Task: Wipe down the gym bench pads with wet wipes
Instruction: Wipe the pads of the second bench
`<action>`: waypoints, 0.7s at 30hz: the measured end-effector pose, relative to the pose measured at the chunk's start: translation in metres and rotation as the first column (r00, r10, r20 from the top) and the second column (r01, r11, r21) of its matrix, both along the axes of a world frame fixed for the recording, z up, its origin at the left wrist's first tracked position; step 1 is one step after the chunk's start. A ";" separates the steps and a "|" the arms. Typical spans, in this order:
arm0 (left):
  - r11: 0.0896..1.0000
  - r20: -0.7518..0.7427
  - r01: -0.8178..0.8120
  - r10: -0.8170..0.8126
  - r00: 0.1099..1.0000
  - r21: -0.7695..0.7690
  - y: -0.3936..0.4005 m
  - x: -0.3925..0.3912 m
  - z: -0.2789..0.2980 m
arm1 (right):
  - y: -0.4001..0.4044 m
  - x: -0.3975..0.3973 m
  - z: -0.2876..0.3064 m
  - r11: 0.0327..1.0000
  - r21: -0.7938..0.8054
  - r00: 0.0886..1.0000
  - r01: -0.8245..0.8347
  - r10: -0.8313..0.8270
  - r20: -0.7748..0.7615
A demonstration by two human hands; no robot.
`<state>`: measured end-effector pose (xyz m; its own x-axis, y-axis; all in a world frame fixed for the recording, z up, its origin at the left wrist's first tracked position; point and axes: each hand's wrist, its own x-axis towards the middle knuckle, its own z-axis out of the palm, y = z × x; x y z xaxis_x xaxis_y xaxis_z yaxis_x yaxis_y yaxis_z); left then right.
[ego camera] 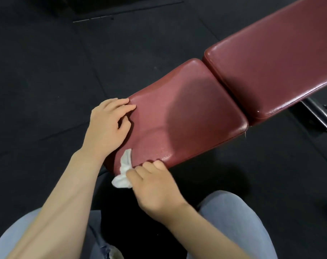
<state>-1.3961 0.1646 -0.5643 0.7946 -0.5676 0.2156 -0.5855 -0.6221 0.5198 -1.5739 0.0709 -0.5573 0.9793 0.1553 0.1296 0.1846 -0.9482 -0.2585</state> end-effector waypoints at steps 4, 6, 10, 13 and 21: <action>0.997 0.012 0.056 -0.057 0.998 0.056 -0.008 -0.006 0.002 | -0.100 -0.017 0.019 0.940 -0.053 0.939 0.338 -0.333 0.087; 0.993 0.009 0.099 -0.100 0.995 0.056 -0.008 -0.007 0.002 | -0.148 -0.036 0.029 0.816 0.067 0.789 0.574 -0.573 0.220; 0.991 0.022 0.126 -0.127 0.992 0.055 -0.005 -0.005 0.000 | -0.140 -0.037 0.018 0.679 0.121 0.632 0.724 -0.724 0.278; 0.994 0.009 0.104 -0.104 0.995 0.028 -0.005 -0.004 -0.001 | -0.078 -0.018 0.005 0.838 0.116 0.811 0.533 -0.545 0.212; 0.997 -0.097 0.058 -0.062 0.993 -0.046 -0.010 -0.008 0.005 | 0.000 0.006 -0.014 0.997 -0.024 0.983 -0.068 0.072 0.167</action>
<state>-1.4039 0.1549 -0.5592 0.7781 -0.6066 0.1629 -0.5654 -0.5635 0.6023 -1.5680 0.0713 -0.5713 0.9306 0.2266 0.2874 0.2899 -0.9357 -0.2011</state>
